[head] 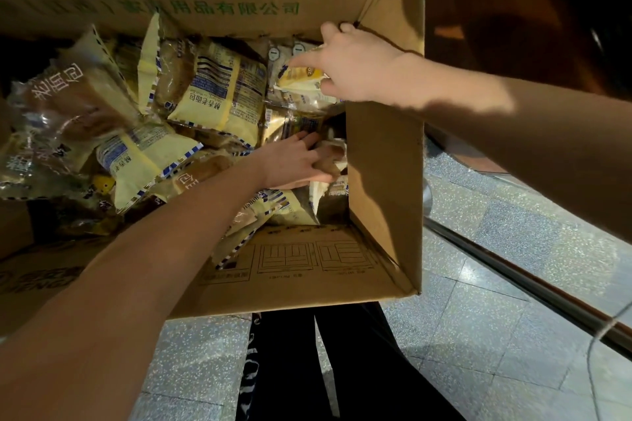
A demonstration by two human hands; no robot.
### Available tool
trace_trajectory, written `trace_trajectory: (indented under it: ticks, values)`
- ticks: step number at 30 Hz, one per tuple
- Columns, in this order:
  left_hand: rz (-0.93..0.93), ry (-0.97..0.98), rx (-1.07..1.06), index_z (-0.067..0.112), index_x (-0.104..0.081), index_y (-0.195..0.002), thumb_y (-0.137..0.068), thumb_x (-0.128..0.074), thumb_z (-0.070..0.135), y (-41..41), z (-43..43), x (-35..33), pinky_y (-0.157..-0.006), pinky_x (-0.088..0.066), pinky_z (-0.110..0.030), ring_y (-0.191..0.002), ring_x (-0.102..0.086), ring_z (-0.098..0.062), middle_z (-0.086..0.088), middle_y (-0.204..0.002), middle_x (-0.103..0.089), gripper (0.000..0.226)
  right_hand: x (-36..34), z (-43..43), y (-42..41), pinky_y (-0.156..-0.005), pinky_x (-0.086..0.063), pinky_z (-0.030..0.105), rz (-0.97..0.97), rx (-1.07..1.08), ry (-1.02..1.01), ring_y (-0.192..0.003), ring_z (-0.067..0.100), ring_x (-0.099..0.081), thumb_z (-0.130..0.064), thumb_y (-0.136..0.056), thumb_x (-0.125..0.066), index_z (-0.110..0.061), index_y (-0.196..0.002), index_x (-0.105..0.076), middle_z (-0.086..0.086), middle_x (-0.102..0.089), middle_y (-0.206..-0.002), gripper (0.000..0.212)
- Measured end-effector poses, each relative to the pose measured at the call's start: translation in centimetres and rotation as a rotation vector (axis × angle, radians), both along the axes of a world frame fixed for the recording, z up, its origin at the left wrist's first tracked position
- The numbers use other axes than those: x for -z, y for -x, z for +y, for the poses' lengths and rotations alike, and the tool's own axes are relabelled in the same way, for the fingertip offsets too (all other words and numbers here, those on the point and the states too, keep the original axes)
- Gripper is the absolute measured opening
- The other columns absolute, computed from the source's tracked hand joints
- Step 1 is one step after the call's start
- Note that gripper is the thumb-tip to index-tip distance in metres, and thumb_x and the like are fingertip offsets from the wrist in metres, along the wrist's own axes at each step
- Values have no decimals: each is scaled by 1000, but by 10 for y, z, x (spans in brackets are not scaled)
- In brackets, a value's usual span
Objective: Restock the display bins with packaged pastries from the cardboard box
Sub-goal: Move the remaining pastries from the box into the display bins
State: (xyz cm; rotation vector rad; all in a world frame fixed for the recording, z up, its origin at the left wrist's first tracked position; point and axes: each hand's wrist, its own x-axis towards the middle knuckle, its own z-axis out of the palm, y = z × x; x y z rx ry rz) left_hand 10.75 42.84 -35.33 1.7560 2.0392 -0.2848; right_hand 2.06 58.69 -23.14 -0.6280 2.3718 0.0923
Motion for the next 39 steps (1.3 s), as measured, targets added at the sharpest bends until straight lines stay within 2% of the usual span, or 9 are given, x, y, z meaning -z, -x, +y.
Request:
trace_trajectory:
  ticks: [5,8,12,14,19,23,30,34,39]
  values:
    - [-11,15,-40,47,-5,-143,-92,-66,32,-7,-1,0,-105,-41,-50,-130,-43,-41,-17,-146,-41,81,-11,5,-5,-83,-44,40,34,96,20,-104,41,-51,-21,-97,-51,-23,-143,-47,22,-39,-129,47]
    - [34,-30,-69,48,-39,-141,-85,-74,36,-9,9,-10,-99,-46,-46,-121,-53,-35,-10,-137,-51,67,-11,6,-4,-81,-43,36,53,141,52,-94,34,-51,-25,-96,-54,-22,-137,-54,20,-40,-127,41]
    - [-73,-39,-158,40,-50,-135,-95,-58,32,-1,3,-4,-113,-29,-48,-138,-34,-38,-11,-153,-32,42,-13,4,-1,-76,-42,36,139,178,54,-90,34,-53,-26,-96,-54,-22,-136,-55,20,-42,-128,41]
    - [-162,-96,-199,38,-60,-121,-88,-65,33,5,-1,-11,-111,-34,-49,-132,-41,-39,-13,-153,-35,34,-15,3,-3,-75,-43,36,177,193,60,-94,38,-58,-27,-95,-55,-22,-135,-57,20,-43,-128,40]
    - [-180,-166,-258,25,-65,-112,-83,-74,31,0,-15,-26,-96,-46,-51,-114,-53,-41,-22,-147,-39,31,-19,4,-11,-80,-48,41,212,188,86,-93,41,-60,-26,-94,-55,-19,-134,-58,21,-44,-126,40]
    - [-134,-124,-237,31,-50,-136,-91,-63,30,5,-16,-32,-111,-36,-51,-135,-38,-35,-9,-159,-25,46,-32,6,-19,-72,-44,37,205,179,74,-90,40,-59,-27,-95,-55,-19,-134,-58,21,-43,-126,40]
    - [-52,-137,4,31,-48,-140,-86,-70,21,-1,1,-20,-120,-13,-46,-145,-29,-24,5,-148,-47,59,-31,11,-20,-67,-42,36,225,148,80,-89,35,-56,-27,-97,-52,-18,-137,-53,21,-42,-129,42]
    - [7,-285,97,27,-50,-139,-74,-76,1,-1,10,-3,-117,-28,-54,-140,-39,-30,0,-144,-52,75,-22,16,-23,-62,-38,34,253,134,96,-83,30,-56,-28,-97,-52,-20,-136,-54,18,-42,-129,40]
    - [38,-358,153,20,-70,-117,-80,-66,7,8,15,-1,-104,-40,-62,-130,-49,-39,-5,-129,-64,40,-15,15,-23,-66,-37,35,299,148,110,-92,34,-58,-27,-96,-53,-20,-133,-57,18,-44,-129,38]
